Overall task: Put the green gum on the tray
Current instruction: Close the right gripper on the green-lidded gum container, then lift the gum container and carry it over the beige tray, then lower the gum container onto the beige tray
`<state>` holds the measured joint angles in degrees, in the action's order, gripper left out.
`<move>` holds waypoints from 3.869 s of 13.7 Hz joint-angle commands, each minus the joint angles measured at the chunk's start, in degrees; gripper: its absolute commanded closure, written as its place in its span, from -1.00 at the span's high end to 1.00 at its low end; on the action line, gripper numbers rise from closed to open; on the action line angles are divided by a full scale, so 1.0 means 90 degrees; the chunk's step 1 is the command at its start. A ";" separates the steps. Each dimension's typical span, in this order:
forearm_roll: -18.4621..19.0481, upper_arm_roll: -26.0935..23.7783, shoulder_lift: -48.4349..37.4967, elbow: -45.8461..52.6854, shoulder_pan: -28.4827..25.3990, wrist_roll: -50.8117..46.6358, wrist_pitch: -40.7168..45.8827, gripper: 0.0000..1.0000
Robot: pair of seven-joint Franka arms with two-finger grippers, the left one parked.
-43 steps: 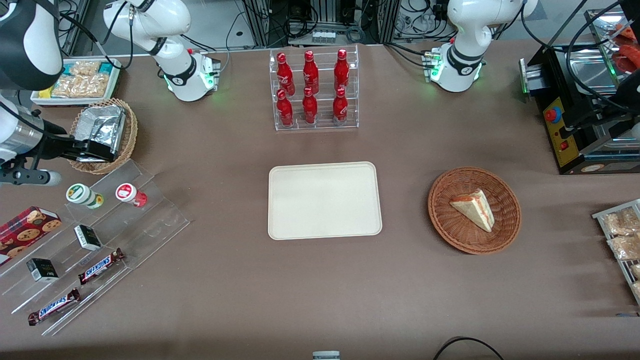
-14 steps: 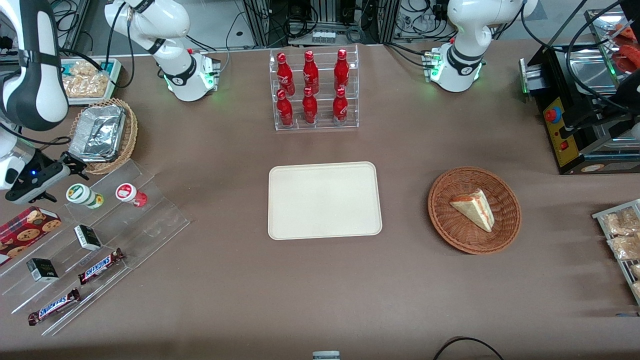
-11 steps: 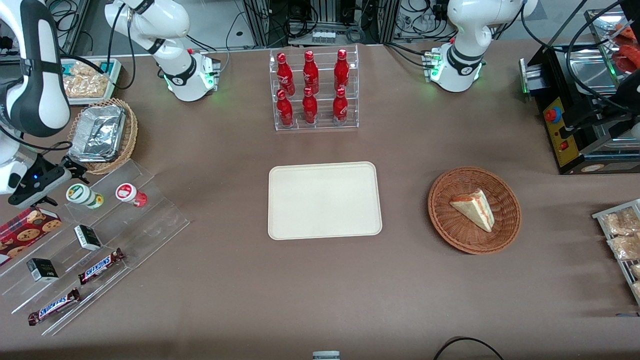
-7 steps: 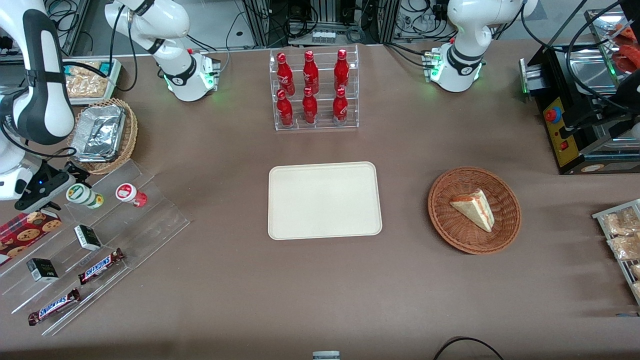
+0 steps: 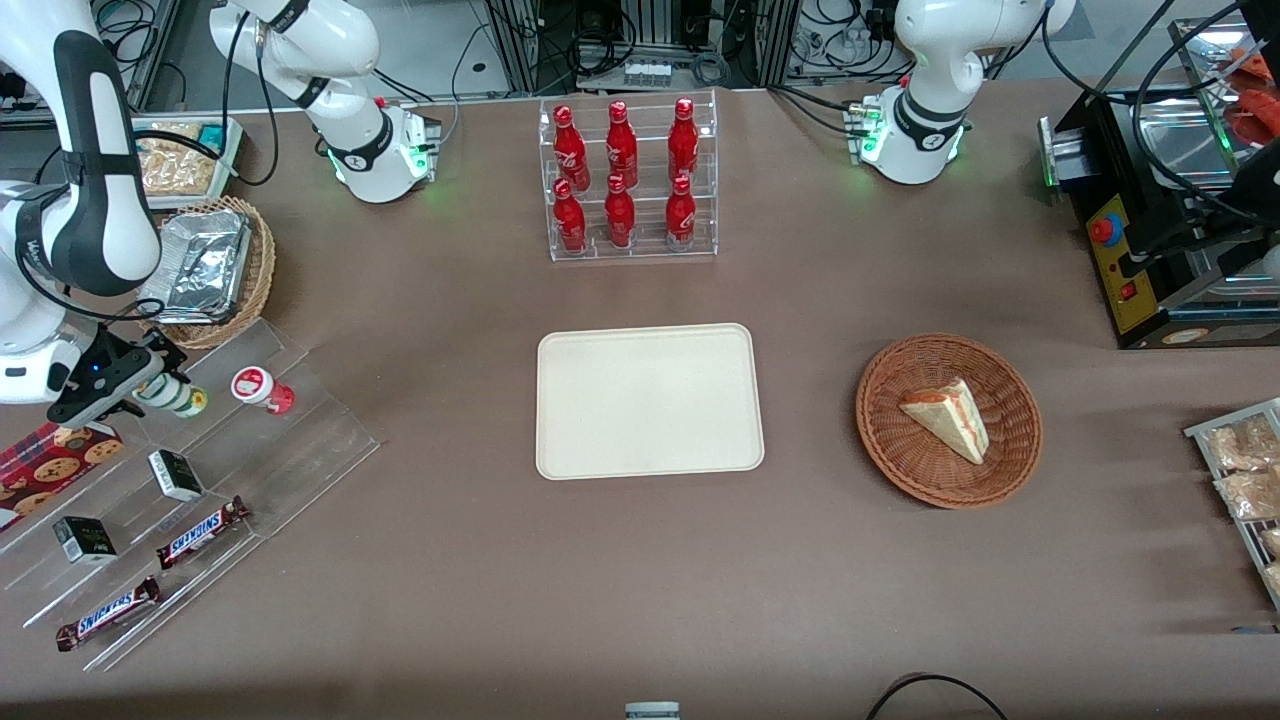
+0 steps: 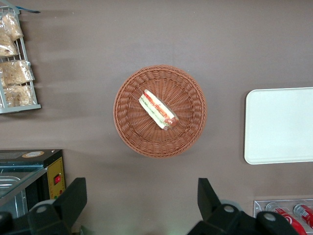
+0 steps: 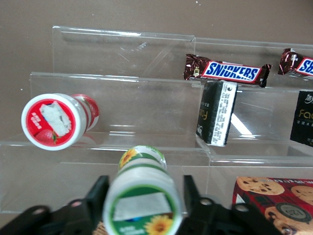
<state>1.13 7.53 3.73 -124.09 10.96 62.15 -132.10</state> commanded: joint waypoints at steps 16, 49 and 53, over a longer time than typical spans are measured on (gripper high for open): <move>0.0070 -0.0075 -0.0210 0.1209 -0.1567 -0.2362 0.1718 -1.00; -0.0458 -0.0075 0.4194 0.4217 -0.6755 -1.2531 0.0214 -1.00; -0.0458 -0.0075 0.4350 0.4227 -0.6794 -1.2531 0.0195 -0.78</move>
<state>-1.96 6.19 41.17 -88.37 -49.62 -50.34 -130.28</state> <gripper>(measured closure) 0.414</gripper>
